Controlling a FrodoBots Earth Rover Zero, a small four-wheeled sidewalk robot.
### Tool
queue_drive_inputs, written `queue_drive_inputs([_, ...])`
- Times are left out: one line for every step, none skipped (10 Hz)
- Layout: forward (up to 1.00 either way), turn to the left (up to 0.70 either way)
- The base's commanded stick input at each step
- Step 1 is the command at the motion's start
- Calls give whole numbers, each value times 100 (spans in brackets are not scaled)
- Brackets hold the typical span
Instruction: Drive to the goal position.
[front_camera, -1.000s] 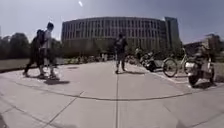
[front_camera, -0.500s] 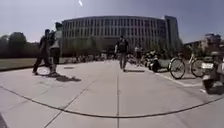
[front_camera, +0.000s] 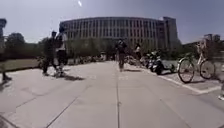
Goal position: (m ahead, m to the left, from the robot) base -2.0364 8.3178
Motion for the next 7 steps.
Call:
queue_drive_inputs([100, 0])
queue_drive_inputs([100, 0])
queue_drive_inputs([100, 0])
queue_drive_inputs([100, 0])
queue_drive_inputs([100, 0])
queue_drive_inputs([100, 0])
queue_drive_inputs([100, 0])
